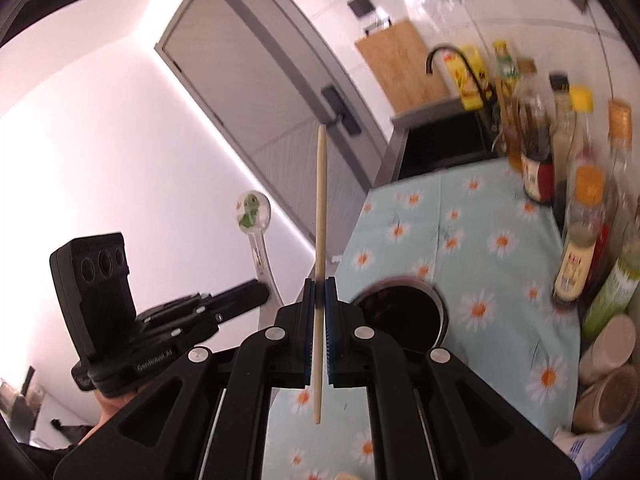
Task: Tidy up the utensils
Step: 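Carry the white spoon to the black holder and drop it in with the left tool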
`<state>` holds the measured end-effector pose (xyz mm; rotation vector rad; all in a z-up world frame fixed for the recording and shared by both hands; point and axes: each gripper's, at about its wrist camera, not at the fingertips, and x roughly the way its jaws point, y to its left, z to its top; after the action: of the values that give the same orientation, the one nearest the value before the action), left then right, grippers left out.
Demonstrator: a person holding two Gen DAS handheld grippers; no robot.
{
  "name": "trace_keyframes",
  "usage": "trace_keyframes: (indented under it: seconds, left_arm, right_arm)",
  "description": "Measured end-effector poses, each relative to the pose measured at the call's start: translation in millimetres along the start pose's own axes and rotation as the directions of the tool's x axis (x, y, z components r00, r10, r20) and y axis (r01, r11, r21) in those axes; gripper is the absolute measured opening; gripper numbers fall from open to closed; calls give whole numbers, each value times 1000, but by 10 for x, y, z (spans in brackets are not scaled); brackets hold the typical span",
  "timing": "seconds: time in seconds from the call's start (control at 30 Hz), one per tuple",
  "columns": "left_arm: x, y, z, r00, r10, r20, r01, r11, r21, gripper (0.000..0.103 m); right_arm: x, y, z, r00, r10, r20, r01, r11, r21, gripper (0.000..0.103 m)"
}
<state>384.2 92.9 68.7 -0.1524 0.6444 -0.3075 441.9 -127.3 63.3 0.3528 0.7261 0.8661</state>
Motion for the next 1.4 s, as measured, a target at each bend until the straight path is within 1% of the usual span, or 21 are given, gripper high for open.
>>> trace_keyframes:
  seconds: [0.03, 0.13, 0.23, 0.3, 0.4, 0.53, 0.6, 0.63, 0.67, 0.7, 0.73, 0.77, 0.8, 1.0, 1.13, 1.2, 1.27, 1.4]
  left_arm:
    - [35, -19, 40, 1000, 10, 14, -10, 1000, -2, 2]
    - [111, -91, 128, 997, 53, 53, -54, 998, 18, 2]
    - [180, -147, 180, 993, 78, 83, -81, 996, 40, 2]
    - [234, -160, 172, 992, 90, 90, -95, 994, 54, 2]
    - [354, -107, 122, 992, 98, 81, -102, 994, 37, 2]
    - [487, -87, 33, 992, 105, 69, -108, 994, 35, 2]
    - [553, -93, -22, 994, 96, 52, -98, 994, 40, 2]
    - [576, -98, -47, 994, 104, 44, -106, 993, 43, 3]
    - [602, -98, -63, 994, 106, 33, -107, 993, 45, 3]
    - [634, -92, -80, 996, 93, 13, -94, 995, 44, 3]
    - [653, -81, -98, 996, 88, 1, -88, 995, 40, 4]
    - [654, -77, -107, 996, 94, 0, -93, 995, 42, 4]
    - [656, -76, -109, 996, 93, -6, -93, 995, 46, 4]
    - [574, -28, -99, 995, 100, -5, -100, 995, 23, 4]
    - [468, -23, -99, 995, 98, 3, -98, 995, 13, 4]
    - [370, -19, -111, 994, 109, 21, -110, 994, 1, 4]
    - [284, -21, -128, 996, 91, 20, -91, 996, -5, 4]
    - [74, -69, -199, 996, 89, 27, -89, 996, -3, 4]
  right_arm:
    - [-3, -2, 47, 1000, -16, 24, 16, 1000, -2, 6]
    - [-1, -33, 125, 997, -28, 69, 28, 1000, -7, 6]
    - [50, -95, 173, 989, -96, 108, 98, 995, -7, 6]
    - [120, -182, 179, 987, -122, 104, 120, 992, 25, 6]
    - [210, -298, 159, 982, -145, 119, 141, 989, 38, 6]
    - [354, -419, 84, 983, -158, 98, 153, 987, 55, 6]
    - [397, -418, 35, 984, -157, 85, 153, 987, 55, 6]
    - [422, -429, 10, 984, -162, 78, 159, 986, 50, 6]
    - [431, -428, -10, 982, -174, 79, 171, 984, 50, 7]
    - [436, -434, -26, 977, -193, 85, 189, 981, 54, 10]
    - [432, -444, -48, 974, -209, 90, 204, 977, 60, 24]
    - [430, -461, -52, 975, -205, 89, 200, 978, 63, 34]
    - [420, -471, -65, 977, -193, 86, 188, 980, 70, 35]
    - [256, -406, -70, 975, -195, 102, 188, 979, 71, 35]
    - [137, -295, -87, 976, -188, 106, 183, 981, 60, 38]
    - [91, -238, -113, 978, -183, 98, 179, 982, 53, 38]
    - [40, -182, -145, 980, -178, 92, 174, 983, 51, 38]
    - [-109, -34, -237, 979, -190, 76, 188, 982, 31, 38]
